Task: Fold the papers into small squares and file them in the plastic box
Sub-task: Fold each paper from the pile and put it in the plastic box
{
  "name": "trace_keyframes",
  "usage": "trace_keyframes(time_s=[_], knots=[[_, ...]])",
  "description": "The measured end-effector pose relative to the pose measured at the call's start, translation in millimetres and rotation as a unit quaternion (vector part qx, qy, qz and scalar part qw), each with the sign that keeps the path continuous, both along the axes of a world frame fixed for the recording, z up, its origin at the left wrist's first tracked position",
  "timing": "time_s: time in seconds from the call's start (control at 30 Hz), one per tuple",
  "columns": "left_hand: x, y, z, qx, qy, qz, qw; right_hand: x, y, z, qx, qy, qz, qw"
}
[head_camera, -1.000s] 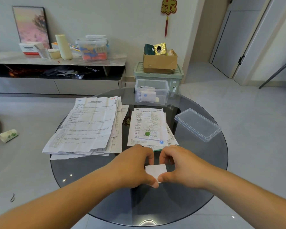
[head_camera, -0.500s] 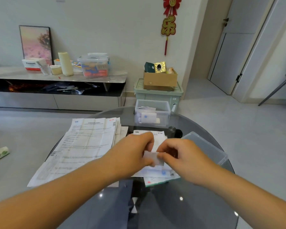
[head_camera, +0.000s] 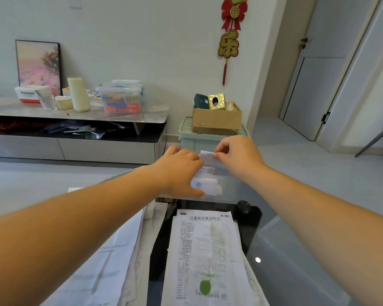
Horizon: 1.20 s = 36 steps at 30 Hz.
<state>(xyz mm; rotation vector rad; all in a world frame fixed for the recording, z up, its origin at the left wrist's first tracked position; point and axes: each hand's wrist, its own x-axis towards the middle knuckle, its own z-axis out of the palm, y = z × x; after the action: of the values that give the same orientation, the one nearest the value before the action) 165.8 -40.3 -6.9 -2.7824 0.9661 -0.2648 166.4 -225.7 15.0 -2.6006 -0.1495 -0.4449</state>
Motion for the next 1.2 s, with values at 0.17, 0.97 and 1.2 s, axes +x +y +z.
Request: trace_keyframes(time_s=[0.17,0.97,1.2], knots=[[16,-1,-7,0.039,0.015,-0.017,0.999,17,5,-10,-0.062,-0.001,-0.021,0.998],[22,-7,-3,0.013,0.098,-0.040,0.994,21,10,-15,-0.125,-0.016,-0.036,0.991],[24,-8,-6,-0.007,0.092,-0.033,0.995,23,10,-16,-0.139,-0.005,-0.037,0.990]])
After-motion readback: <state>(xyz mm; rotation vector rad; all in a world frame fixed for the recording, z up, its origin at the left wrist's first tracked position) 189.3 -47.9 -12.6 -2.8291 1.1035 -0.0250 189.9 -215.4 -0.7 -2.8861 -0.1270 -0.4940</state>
